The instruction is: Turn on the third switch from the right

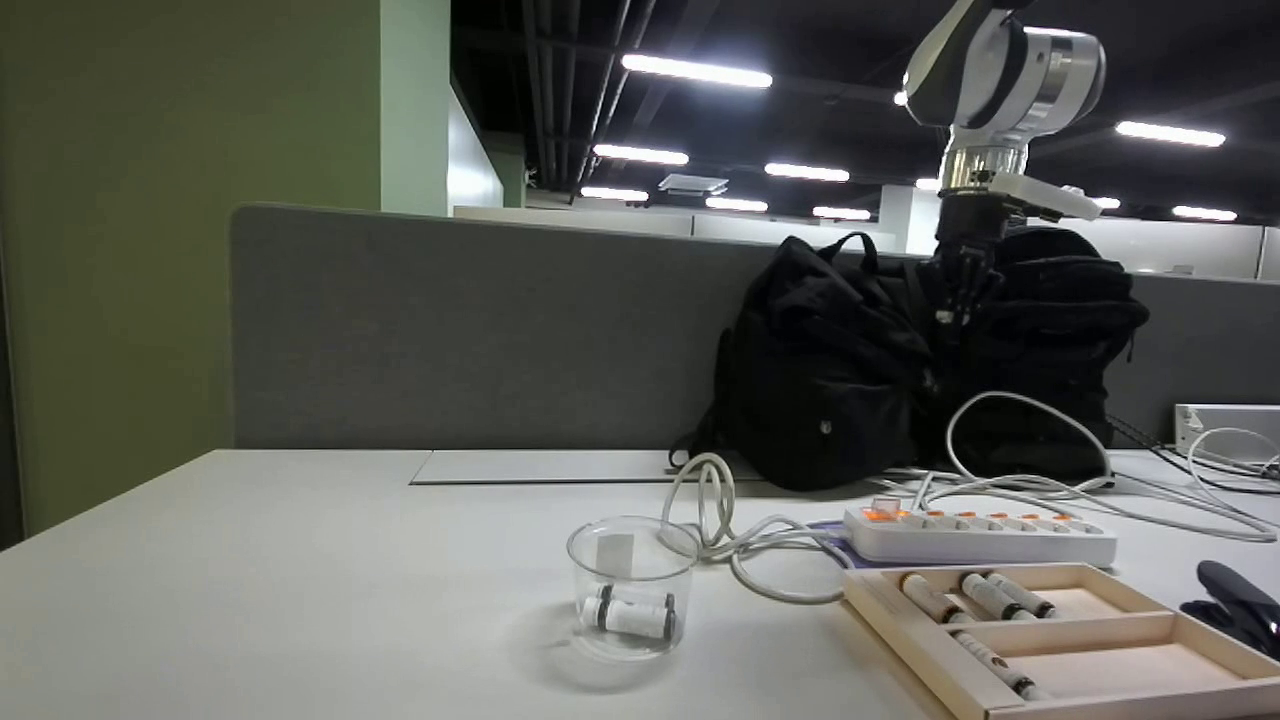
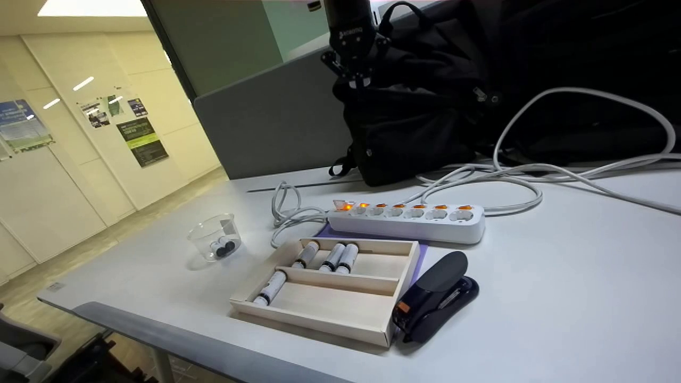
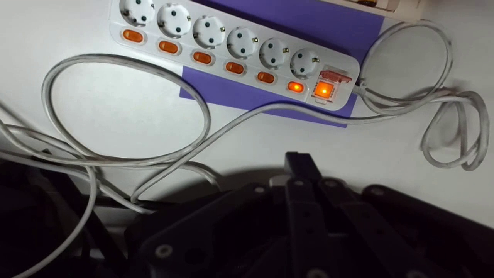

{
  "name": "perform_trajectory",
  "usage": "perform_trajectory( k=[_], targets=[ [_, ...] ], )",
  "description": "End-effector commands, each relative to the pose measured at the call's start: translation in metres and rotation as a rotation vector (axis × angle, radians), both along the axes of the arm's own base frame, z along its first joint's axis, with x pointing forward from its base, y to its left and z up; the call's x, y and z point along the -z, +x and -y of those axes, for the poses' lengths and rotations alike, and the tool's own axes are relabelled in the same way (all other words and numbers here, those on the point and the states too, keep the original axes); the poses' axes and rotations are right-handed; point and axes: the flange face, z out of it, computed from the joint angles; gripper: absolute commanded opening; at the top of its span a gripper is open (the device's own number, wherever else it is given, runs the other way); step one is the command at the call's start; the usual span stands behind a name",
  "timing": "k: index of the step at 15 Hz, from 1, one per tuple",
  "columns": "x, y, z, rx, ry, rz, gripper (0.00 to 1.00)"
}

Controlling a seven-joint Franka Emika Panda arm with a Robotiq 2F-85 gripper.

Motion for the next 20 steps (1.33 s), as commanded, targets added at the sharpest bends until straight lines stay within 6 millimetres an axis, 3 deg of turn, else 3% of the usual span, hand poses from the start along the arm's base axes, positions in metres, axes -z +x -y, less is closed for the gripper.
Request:
perform_trajectory(
  k=[1,6,13,20],
  targets=[
    [0.002,0.001,0.0,-0.002,0.0,0.0,0.01],
    [0.0,0.001,-0.002,-0.005,0.001,0.005,0.0],
    [0.057,0.013,0.008,0.095,-0.04,0.116,0.0],
    [0.123,0.011,0.018,0.161,-0.051,0.029,0.0]
  ],
)
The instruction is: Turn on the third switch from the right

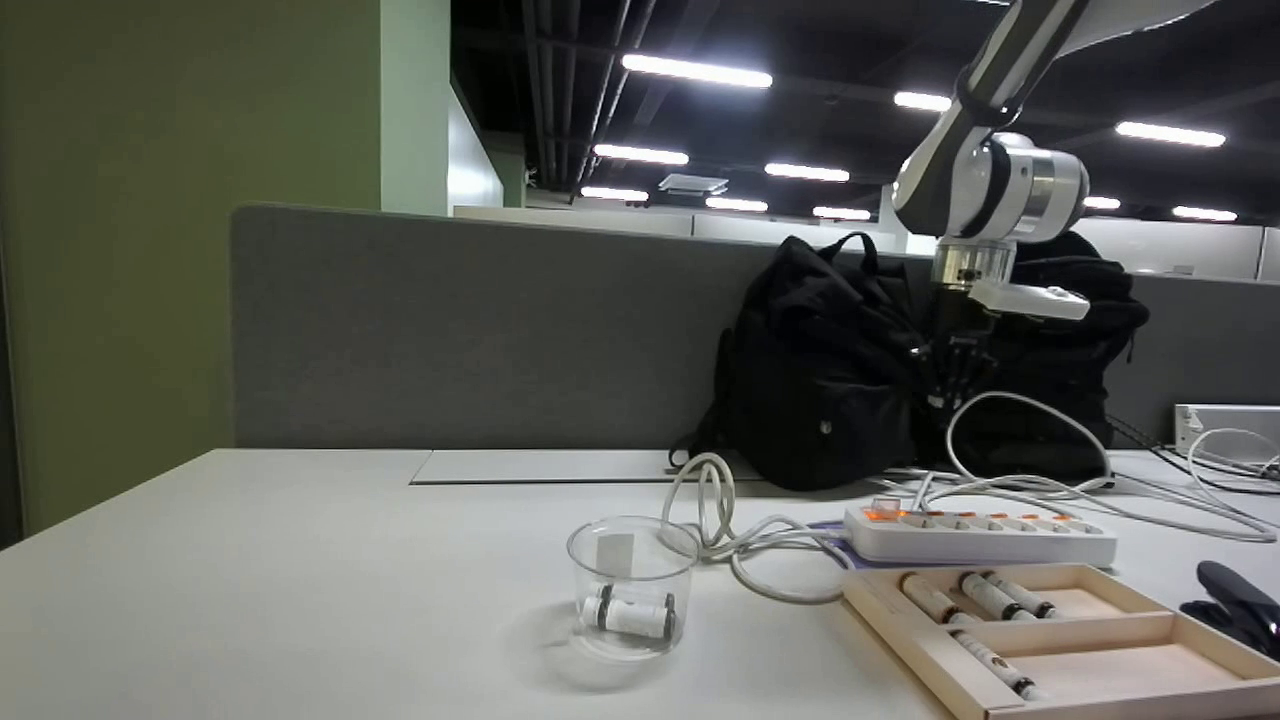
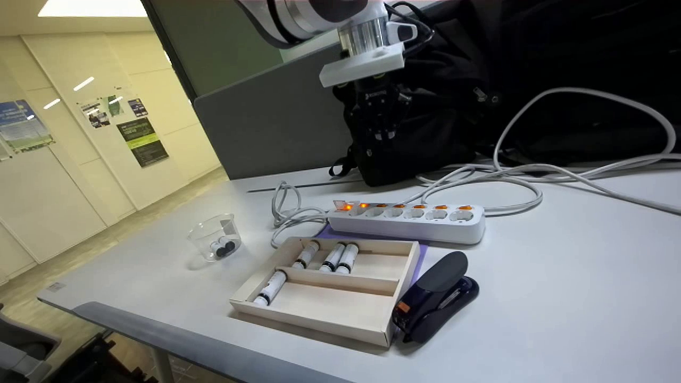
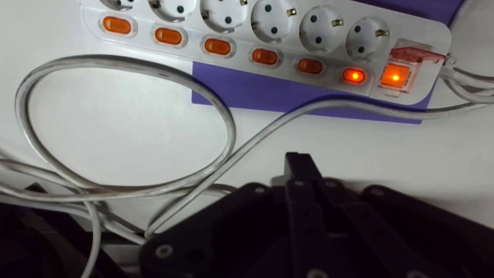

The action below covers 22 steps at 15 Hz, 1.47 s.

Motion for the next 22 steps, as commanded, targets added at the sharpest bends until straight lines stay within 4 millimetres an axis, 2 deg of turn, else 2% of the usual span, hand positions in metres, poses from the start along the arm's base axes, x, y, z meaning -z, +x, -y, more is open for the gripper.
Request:
perform_trajectory(
  k=[1,7,12,17,22],
  targets=[
    [0.019,0.0,0.011,0.062,-0.009,-0.028,0.0],
    [0.056,-0.016,0.026,0.101,-0.027,-0.106,0.0],
    [0.079,-0.028,0.044,0.133,-0.045,-0.153,0.0],
    [0.092,-0.035,0.057,0.152,-0.043,-0.161,0.0],
    [0.095,-0.037,0.059,0.151,-0.03,-0.136,0.0]
  ],
)
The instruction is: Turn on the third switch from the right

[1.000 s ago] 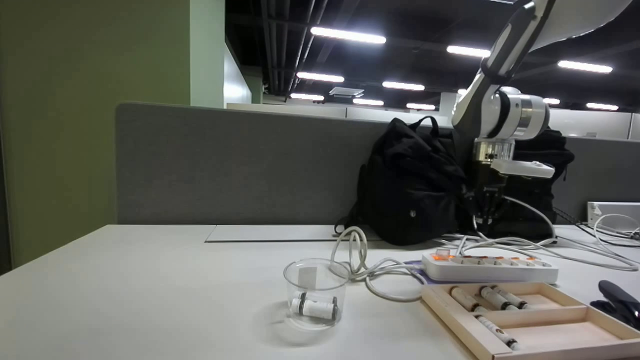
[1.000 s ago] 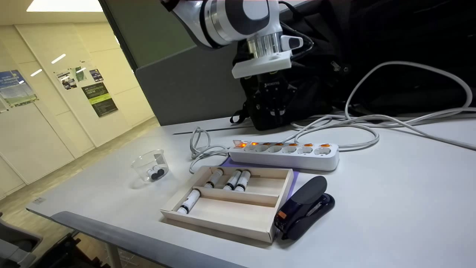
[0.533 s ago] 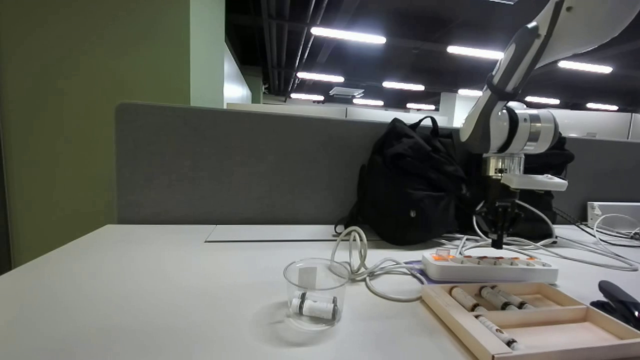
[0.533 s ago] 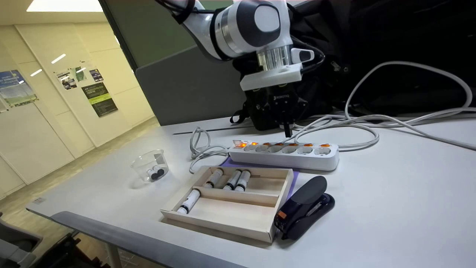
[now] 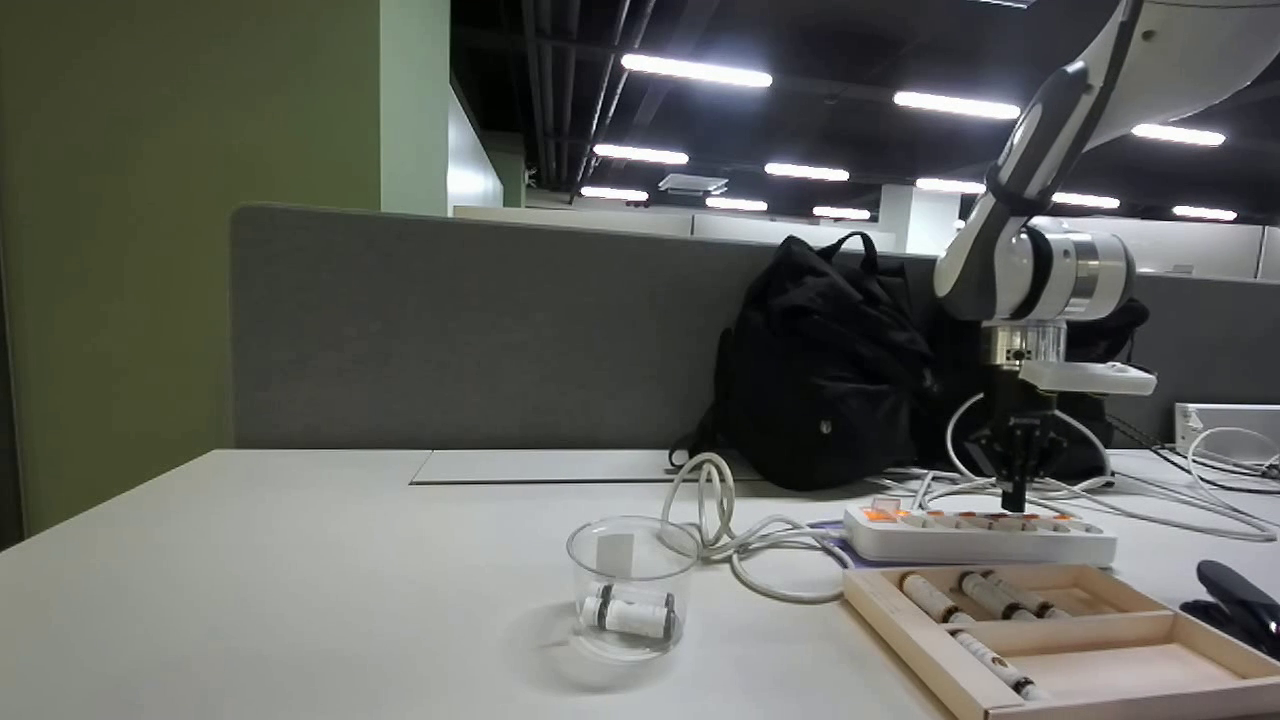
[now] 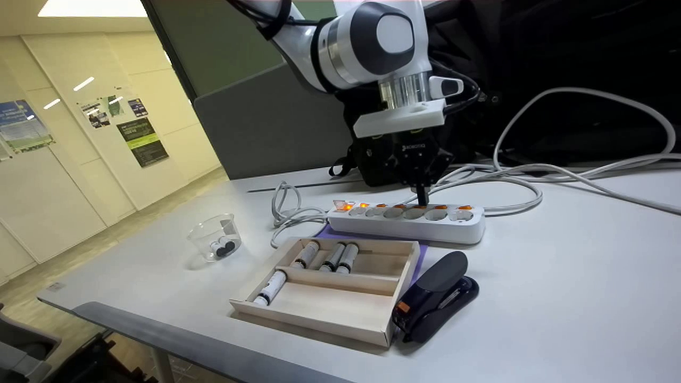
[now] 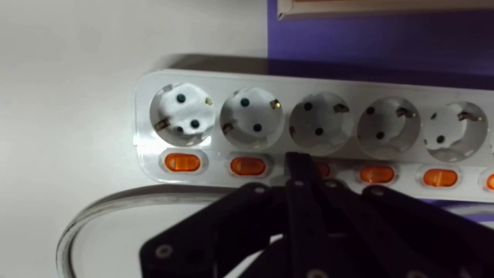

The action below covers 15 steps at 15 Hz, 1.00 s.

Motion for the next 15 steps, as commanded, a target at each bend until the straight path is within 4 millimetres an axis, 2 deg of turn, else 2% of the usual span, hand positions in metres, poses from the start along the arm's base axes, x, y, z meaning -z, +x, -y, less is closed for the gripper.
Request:
perform_trajectory(
  k=[1,8,15],
  targets=[
    [-0.0032,0.0006,-0.0007,0.023,0.001,0.038,0.0],
    [-0.0085,0.0051,-0.009,0.026,0.039,0.056,0.0],
    [-0.0056,0.0053,-0.0055,0.036,0.036,0.056,0.0]
  ],
)
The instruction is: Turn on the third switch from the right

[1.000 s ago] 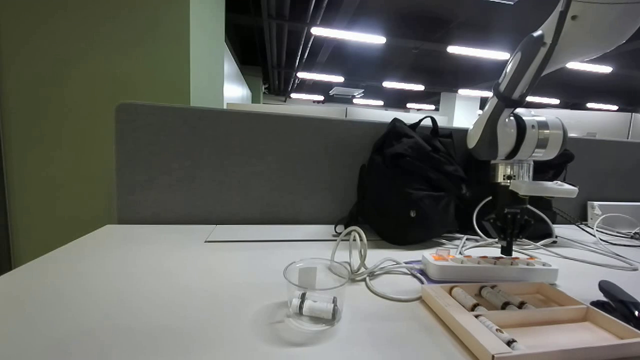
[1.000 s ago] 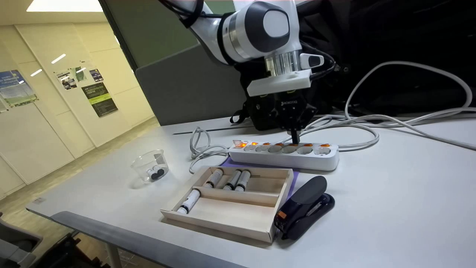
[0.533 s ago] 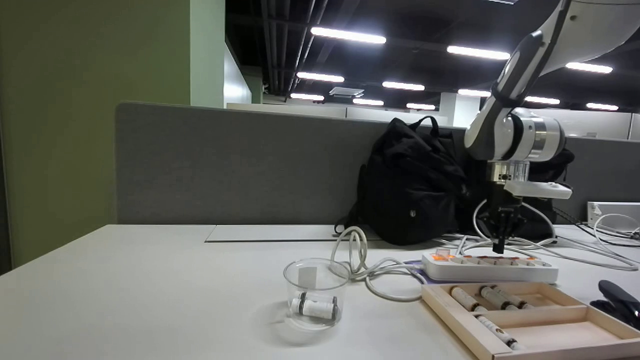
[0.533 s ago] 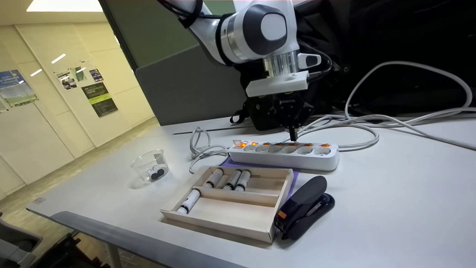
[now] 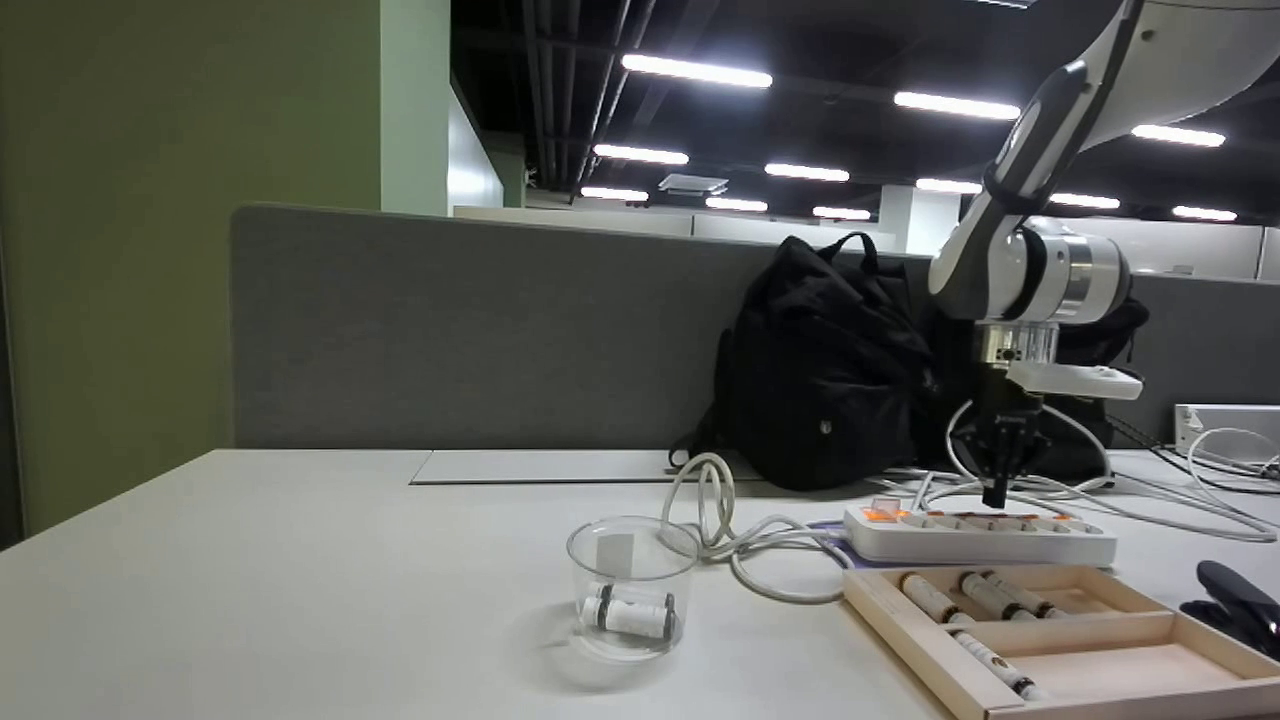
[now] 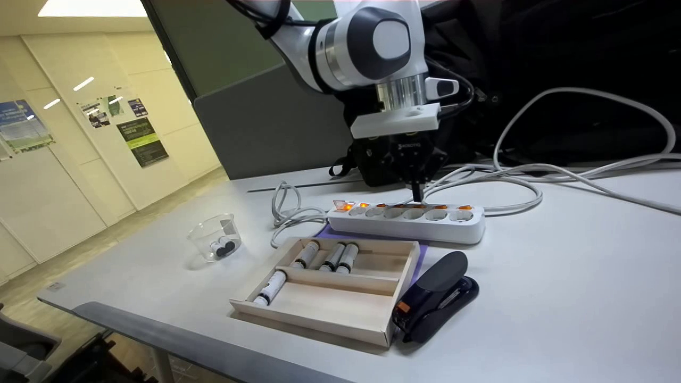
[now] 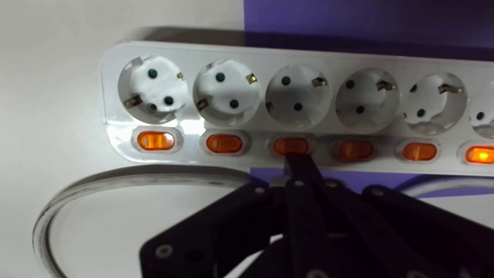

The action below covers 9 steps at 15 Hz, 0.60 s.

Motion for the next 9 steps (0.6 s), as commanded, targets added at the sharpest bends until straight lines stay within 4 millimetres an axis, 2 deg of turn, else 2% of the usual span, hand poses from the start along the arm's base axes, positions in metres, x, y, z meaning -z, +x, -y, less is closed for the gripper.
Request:
perform_trajectory(
  k=[1,9],
  targets=[
    [-0.004,-0.002,0.003,0.024,0.011,0.002,0.0],
    [0.006,-0.007,0.003,0.026,0.009,-0.019,0.0]
  ],
)
